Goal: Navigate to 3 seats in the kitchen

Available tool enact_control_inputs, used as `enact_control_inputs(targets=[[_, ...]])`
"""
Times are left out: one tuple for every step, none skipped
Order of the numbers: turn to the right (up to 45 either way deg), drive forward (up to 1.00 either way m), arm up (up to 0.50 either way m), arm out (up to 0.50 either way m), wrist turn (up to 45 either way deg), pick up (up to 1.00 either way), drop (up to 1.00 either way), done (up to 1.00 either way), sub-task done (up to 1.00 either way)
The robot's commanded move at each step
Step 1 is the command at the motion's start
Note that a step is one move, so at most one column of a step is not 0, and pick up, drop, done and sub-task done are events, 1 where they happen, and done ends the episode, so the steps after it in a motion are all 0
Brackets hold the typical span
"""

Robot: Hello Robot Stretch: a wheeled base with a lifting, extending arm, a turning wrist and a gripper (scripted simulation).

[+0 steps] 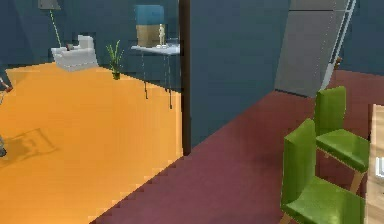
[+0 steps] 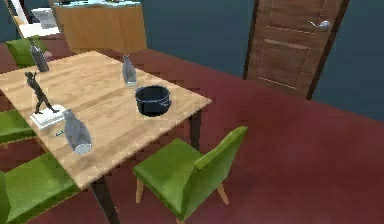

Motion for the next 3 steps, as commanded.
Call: enact_control_inputs(targets=[[-6.0, 0.00, 0.00, 0.00, 0.0, 0.00, 0.00, 0.00, 0.00], [0.0, 0.20, 0.00, 0.00, 0.0, 0.00, 0.00, 0.00, 0.00], [45.0, 0.00, 0.00, 0.00, 0.0, 0.00, 0.00, 0.00, 0.00]])
